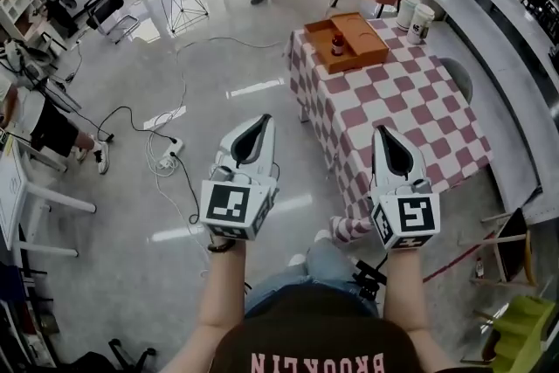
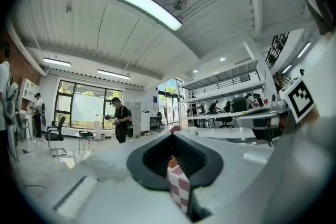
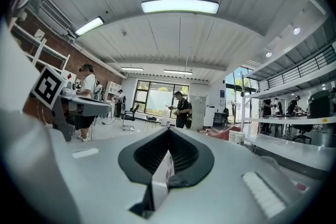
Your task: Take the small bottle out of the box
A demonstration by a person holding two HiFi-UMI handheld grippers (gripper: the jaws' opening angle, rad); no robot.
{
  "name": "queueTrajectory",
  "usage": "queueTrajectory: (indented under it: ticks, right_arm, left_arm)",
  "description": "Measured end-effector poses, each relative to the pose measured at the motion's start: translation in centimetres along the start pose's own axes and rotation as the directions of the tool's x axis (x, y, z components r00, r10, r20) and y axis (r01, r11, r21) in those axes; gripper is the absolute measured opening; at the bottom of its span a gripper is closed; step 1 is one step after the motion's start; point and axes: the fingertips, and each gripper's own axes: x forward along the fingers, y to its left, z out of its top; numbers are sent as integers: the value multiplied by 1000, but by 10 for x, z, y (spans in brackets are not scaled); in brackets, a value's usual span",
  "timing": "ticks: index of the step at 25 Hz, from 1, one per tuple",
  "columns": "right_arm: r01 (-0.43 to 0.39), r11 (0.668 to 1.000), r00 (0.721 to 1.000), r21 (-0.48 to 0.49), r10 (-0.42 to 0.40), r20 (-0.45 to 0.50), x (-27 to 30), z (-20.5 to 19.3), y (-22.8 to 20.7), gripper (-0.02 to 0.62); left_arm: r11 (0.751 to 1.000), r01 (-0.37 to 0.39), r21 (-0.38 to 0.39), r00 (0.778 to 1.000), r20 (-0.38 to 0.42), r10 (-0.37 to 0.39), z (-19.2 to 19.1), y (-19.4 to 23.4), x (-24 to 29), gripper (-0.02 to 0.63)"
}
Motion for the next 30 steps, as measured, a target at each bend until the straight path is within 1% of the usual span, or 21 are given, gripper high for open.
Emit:
queueTrajectory:
  ticks: [4, 7, 13, 14, 17, 23, 26, 30]
  right_arm:
    - [-7, 1000, 1000, 2, 7, -11, 34, -6, -6, 0]
    - [-3, 1000, 1000, 7, 3, -25, 66, -15, -13, 0]
    - [-10, 1000, 999, 23, 11, -39, 145, -24, -30, 0]
    - [-15, 1000, 999, 24, 16, -42, 160, -25, -34, 0]
    - [-18, 999, 998, 28, 20, -54, 204, -27, -47, 0]
    - [13, 1000, 998, 20, -11, -68, 284, -26, -87, 0]
    - [28, 999, 997, 27, -26, -67, 311, -27, -107, 2]
    - [57, 996, 996, 68, -51, -75, 335, -38, -126, 2]
  left_arm:
    - [999, -36, -13, 999, 1, 36, -9, 24, 16, -2]
    - [998, -58, 0, 998, -1, 58, -15, 44, 33, -2]
    - [997, -70, 13, 997, -43, 70, -28, 90, 92, -2]
    - [998, -67, 16, 997, -46, 68, -28, 99, 106, -2]
    - [999, -28, 16, 999, -39, 28, -25, 119, 153, -2]
    - [1000, -4, 29, 999, -39, 5, -19, 157, 246, -2]
    - [999, 23, 34, 999, -44, -22, -21, 165, 283, -2]
    - [998, 55, 19, 997, -61, -54, -30, 173, 320, -2]
